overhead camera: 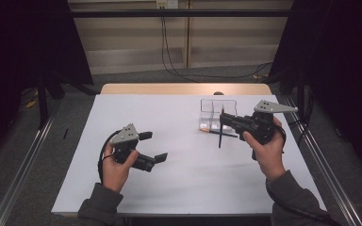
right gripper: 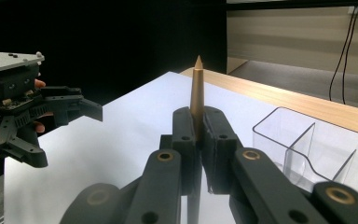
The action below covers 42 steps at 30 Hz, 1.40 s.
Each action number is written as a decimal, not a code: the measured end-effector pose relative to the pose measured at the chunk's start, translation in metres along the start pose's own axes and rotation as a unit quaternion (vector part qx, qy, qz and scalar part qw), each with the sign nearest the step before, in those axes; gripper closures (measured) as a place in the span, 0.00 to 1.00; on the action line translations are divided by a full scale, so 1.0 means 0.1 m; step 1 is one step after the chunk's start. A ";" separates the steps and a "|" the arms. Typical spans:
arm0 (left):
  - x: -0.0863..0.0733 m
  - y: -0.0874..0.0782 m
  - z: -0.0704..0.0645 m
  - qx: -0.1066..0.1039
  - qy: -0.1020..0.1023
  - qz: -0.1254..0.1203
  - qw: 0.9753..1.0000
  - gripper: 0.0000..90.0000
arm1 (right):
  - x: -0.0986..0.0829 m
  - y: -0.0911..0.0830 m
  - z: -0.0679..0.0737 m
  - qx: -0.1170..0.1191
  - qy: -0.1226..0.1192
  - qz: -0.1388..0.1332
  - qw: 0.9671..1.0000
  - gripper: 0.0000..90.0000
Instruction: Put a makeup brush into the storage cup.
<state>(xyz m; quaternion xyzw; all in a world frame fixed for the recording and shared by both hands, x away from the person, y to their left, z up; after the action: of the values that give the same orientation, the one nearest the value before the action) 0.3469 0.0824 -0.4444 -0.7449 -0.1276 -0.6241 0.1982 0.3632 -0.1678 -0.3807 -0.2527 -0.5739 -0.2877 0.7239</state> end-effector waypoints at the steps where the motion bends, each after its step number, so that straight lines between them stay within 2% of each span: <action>1: 0.00 -0.02 0.01 0.000 -0.002 -0.002 1.000 0.00 | 0.00 0.00 0.00 0.000 0.000 0.000 1.000 0.94; 17: -0.11 -0.27 0.15 0.024 0.015 0.016 0.999 0.01 | 0.00 -0.05 -0.08 -0.005 -0.001 -0.002 1.000 0.94; 27: -0.20 -0.46 0.24 0.043 0.008 0.020 0.999 0.01 | -0.01 -0.06 -0.10 -0.008 -0.003 0.003 1.000 0.94; 28: -0.21 -0.48 0.26 0.048 0.013 0.024 0.998 0.01 | -0.01 -0.07 -0.10 -0.009 -0.004 0.002 1.000 0.94; 37: -0.28 -0.61 0.31 0.055 0.011 0.024 0.998 0.01 | -0.02 -0.07 -0.12 -0.009 -0.006 0.004 1.000 0.94; 38: -0.28 -0.63 0.32 0.062 0.012 0.028 0.998 0.01 | -0.02 -0.07 -0.13 -0.011 -0.005 0.004 1.000 0.94; 42: -0.32 -0.68 0.32 0.061 0.013 0.032 0.998 0.01 | -0.02 -0.07 -0.16 -0.012 -0.007 0.004 1.000 0.94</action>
<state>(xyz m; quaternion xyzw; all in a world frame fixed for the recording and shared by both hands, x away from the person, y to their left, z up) 0.3397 0.1591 -0.4707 -0.7269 -0.1388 -0.6181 0.2650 0.3691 -0.1834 -0.3858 -0.2652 -0.5744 -0.2899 0.7182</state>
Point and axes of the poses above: each handheld gripper's, and its own axes: y roughly forward along the jaws, x roughly out of its top, z roughly to its left, the point moved 9 cm from there along y, roughly forward along the jaws, and after that the axes turned 14 degrees about -z, right-handed, at the moved point
